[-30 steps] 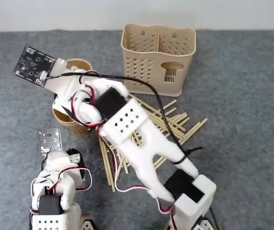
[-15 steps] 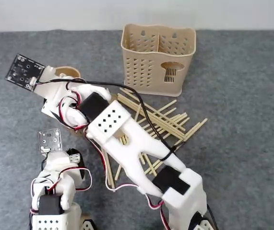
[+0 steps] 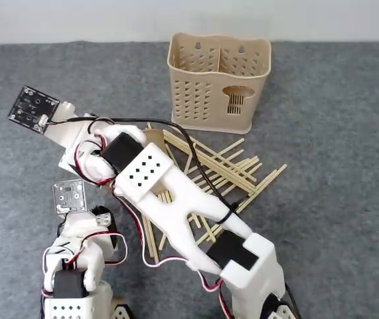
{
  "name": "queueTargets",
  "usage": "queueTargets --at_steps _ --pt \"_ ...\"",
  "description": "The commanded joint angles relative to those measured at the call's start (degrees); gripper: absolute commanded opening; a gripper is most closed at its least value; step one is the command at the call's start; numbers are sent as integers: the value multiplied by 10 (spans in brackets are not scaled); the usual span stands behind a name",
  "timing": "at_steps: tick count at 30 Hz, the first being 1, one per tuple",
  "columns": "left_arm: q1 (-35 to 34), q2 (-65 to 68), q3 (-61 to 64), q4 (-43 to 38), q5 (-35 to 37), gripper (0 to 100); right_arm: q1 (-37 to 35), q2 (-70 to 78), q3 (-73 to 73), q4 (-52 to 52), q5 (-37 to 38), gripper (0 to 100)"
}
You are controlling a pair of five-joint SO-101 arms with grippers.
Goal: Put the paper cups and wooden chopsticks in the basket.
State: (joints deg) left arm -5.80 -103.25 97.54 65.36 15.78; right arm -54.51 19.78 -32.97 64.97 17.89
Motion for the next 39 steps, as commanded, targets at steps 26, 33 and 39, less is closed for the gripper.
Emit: queueTargets --at_steps 26,33,39 --pt "-1 -8 -11 2 -2 14 178 22 -32 92 3 251" --pt "-1 -8 -11 2 -2 14 182 79 -32 -7 3 251" --pt "-1 -8 -11 2 -2 14 183 124 -32 -45 4 251"
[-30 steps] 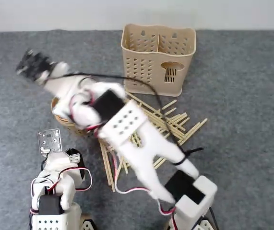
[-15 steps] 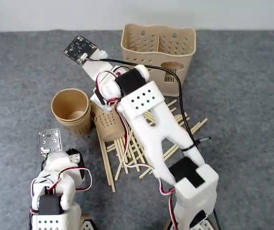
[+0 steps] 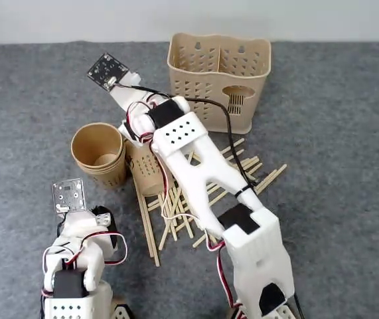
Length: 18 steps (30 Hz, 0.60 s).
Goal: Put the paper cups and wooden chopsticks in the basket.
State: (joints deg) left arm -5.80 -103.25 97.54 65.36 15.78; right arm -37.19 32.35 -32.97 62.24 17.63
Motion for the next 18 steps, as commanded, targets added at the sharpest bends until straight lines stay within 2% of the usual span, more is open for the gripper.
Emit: queueTargets --at_steps 1,7,12,18 --pt "-1 -8 -11 2 -2 14 11 2 -32 -9 7 251" --pt "-1 -8 -11 2 -2 14 35 -20 -32 89 12 251" --pt "-1 -8 -11 2 -2 14 44 -54 -32 194 59 251" --pt "-1 -8 -11 2 -2 14 45 -94 -32 318 62 251"
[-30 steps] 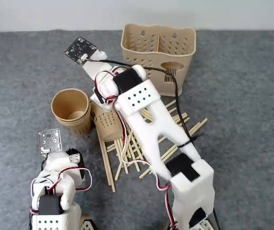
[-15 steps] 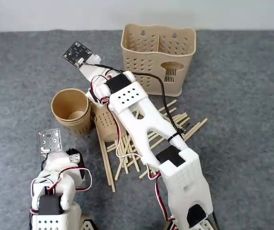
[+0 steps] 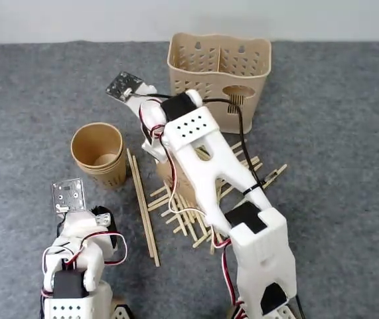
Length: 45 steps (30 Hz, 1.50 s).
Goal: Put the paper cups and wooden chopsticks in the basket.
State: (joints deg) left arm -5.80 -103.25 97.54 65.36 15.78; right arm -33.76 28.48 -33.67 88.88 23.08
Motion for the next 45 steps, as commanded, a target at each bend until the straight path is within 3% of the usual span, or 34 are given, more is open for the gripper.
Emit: queueTargets --at_steps 1,6,16,21,28,37,45 --pt "-1 -8 -11 2 -2 14 11 -61 -25 69 8 251" --pt "-1 -8 -11 2 -2 14 11 -83 -25 137 7 252" --pt "-1 -8 -11 2 -2 14 50 -133 47 141 6 252" --pt "-1 -8 -11 2 -2 14 23 -183 69 139 4 252" --pt "-1 -8 -11 2 -2 14 -28 -201 69 44 -73 253" --pt "-1 -8 -11 2 -2 14 -28 -88 70 -60 -81 253" --pt "-1 -8 -11 2 -2 14 -7 -43 70 -23 -80 253"
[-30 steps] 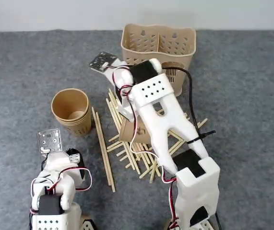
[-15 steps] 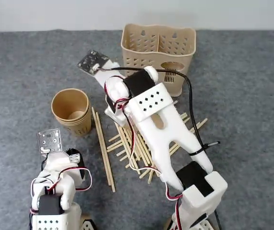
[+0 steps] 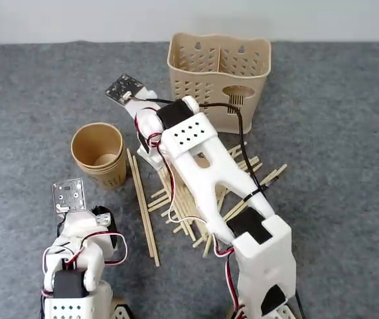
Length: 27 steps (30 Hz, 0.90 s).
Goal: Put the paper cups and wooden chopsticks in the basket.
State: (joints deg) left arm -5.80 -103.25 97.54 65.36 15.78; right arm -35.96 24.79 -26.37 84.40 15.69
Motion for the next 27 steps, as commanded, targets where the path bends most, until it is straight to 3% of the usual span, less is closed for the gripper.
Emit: queueTargets --at_steps 1,13,20,27 --pt "-1 -8 -11 2 -2 14 20 -7 -3 34 -6 253" --pt "-1 -8 -11 2 -2 14 37 -32 -4 155 -4 252" --pt "-1 -8 -11 2 -2 14 38 -58 -2 162 -2 73" --pt "-1 -8 -11 2 -2 14 40 -61 0 171 -2 83"
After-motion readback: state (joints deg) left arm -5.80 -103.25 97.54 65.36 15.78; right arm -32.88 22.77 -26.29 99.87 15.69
